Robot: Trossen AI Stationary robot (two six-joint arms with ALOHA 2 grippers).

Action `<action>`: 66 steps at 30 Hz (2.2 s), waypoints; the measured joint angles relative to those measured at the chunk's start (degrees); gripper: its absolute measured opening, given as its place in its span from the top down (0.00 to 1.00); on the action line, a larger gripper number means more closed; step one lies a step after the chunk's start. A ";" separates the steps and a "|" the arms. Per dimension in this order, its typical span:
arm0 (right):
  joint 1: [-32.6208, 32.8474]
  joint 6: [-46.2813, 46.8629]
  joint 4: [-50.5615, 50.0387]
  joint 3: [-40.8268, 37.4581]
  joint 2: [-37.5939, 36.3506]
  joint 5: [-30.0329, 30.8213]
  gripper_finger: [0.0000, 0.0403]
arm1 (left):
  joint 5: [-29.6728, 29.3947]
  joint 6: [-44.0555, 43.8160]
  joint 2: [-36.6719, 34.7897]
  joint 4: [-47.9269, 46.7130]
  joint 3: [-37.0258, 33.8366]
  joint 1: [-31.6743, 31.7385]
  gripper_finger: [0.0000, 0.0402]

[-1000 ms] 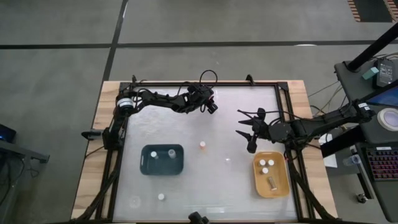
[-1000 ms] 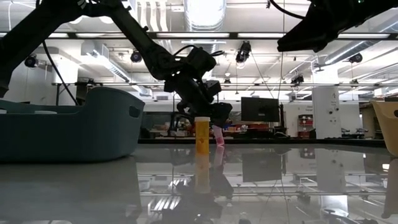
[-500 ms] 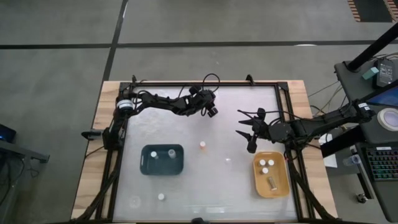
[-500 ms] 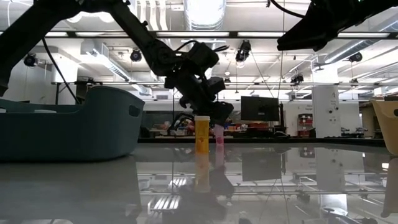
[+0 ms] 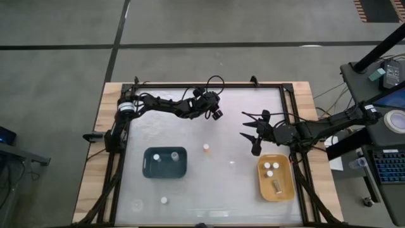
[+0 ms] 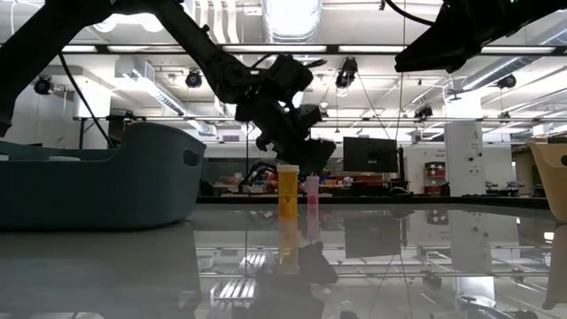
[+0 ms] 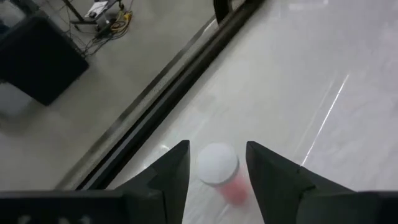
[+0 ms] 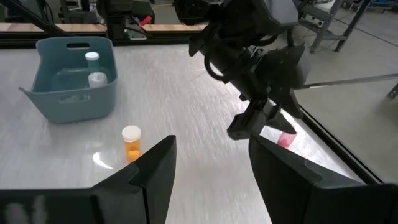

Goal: Pick and place medicine bottles into bin by pill shape (circle, oval)
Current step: Put the pink bottled capsules into the yellow bin

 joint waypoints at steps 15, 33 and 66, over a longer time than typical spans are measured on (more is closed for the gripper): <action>0.00 -0.42 -0.52 0.00 0.00 0.01 0.52 | 9.51 -25.96 -7.21 -32.25 15.95 2.69 0.48; 0.00 -0.44 -1.25 0.00 0.00 0.01 0.52 | 10.34 -35.34 2.94 -32.99 19.89 4.28 0.44; 0.00 -0.62 -1.25 0.00 0.00 0.00 0.52 | 7.67 -34.84 4.03 -28.97 16.05 3.20 0.44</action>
